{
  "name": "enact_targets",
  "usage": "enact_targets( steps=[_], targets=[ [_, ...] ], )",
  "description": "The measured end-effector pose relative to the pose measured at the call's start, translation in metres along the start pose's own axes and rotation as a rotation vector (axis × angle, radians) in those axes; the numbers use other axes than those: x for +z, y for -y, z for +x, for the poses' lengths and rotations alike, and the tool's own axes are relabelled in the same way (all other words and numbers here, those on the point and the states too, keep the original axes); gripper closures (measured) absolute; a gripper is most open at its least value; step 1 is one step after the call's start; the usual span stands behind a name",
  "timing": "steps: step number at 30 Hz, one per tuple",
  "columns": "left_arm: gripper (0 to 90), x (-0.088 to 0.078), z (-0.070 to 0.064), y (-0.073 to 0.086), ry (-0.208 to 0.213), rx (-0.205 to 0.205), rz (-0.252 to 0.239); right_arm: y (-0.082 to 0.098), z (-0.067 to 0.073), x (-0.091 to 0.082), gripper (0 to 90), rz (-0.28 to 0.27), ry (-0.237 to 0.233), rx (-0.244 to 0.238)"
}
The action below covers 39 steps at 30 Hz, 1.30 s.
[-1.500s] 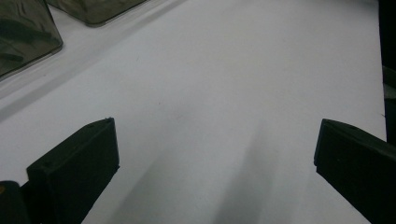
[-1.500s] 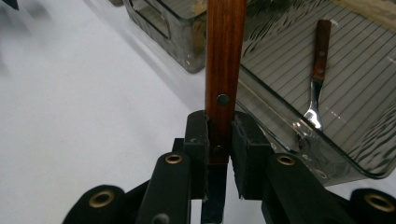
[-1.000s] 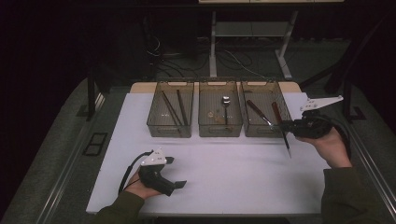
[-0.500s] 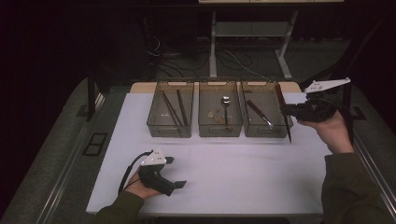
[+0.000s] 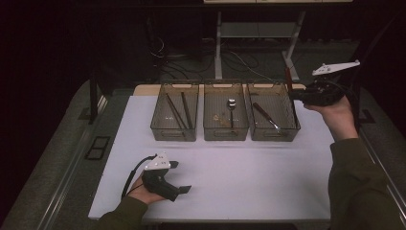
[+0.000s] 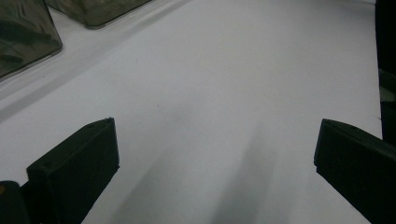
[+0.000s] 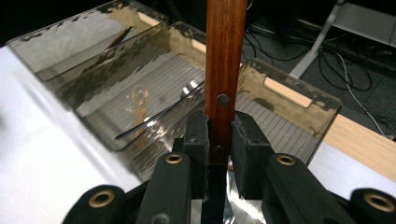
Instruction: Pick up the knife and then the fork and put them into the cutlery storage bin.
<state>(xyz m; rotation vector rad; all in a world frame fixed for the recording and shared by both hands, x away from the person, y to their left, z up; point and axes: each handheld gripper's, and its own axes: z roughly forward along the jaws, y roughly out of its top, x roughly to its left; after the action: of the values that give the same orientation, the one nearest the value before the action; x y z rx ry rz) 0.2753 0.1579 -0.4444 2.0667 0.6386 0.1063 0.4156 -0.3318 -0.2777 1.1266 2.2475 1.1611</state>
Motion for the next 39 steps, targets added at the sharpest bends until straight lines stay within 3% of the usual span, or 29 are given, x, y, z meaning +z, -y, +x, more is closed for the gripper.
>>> enact_targets(
  steps=[8,16,25,39],
  targets=[
    [0.0,0.000,0.000,0.000,0.001,0.004,0.000,-0.009,-0.012,0.023,77.3,0.008,0.068,0.018],
    [0.0,0.000,0.000,0.000,0.007,0.013,0.001,-0.001,-0.025,0.054,77.3,0.046,0.104,0.052],
    [0.0,-0.001,-0.001,-0.001,0.013,0.013,-0.006,0.015,-0.037,0.081,77.3,0.110,0.116,0.100],
    [0.0,-0.001,-0.002,-0.001,0.015,0.015,-0.009,0.033,-0.042,0.100,77.2,0.190,0.110,0.140]
  ],
)
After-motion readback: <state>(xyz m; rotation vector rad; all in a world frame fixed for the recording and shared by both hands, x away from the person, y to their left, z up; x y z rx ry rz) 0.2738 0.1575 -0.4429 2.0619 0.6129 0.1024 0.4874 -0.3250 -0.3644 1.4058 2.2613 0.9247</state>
